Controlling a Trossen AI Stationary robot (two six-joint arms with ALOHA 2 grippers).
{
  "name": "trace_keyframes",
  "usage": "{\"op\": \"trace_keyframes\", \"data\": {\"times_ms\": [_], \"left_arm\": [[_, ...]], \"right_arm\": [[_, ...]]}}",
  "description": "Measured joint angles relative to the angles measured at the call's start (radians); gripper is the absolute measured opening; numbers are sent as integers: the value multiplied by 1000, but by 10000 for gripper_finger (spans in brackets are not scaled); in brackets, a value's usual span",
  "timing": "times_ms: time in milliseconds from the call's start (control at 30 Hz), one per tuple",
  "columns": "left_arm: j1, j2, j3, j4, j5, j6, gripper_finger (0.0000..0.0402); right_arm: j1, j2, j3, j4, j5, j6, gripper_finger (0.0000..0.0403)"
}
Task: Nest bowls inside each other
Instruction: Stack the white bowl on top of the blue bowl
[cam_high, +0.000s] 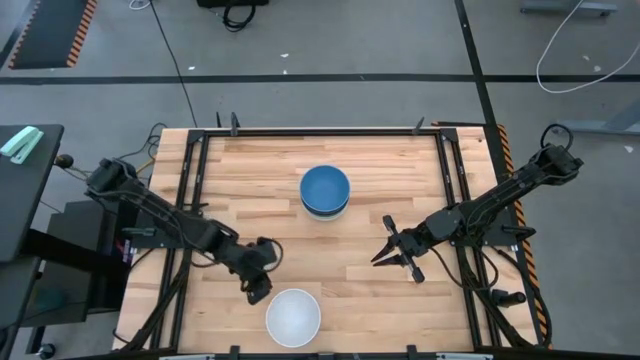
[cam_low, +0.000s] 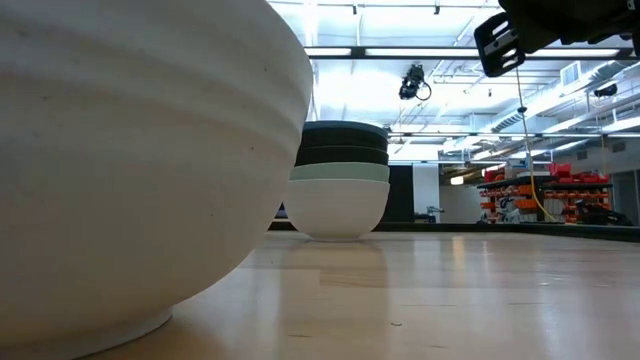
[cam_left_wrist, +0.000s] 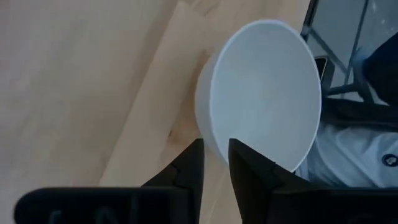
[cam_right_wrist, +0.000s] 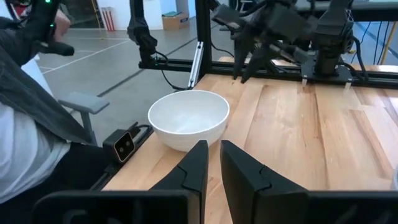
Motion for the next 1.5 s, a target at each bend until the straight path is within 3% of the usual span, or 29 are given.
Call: {"op": "trace_keyframes", "data": {"times_ms": [600, 1067, 1500], "left_arm": [[3, 280, 194, -159, 29, -25, 89], [3, 303, 278, -156, 34, 9, 91], [-12, 345, 284, -140, 32, 9, 94]], "right_arm": [[0, 0, 0, -21, 0, 30, 51], [0, 0, 0, -25, 0, 38, 51], [0, 0, 0, -28, 0, 38, 51]]}}
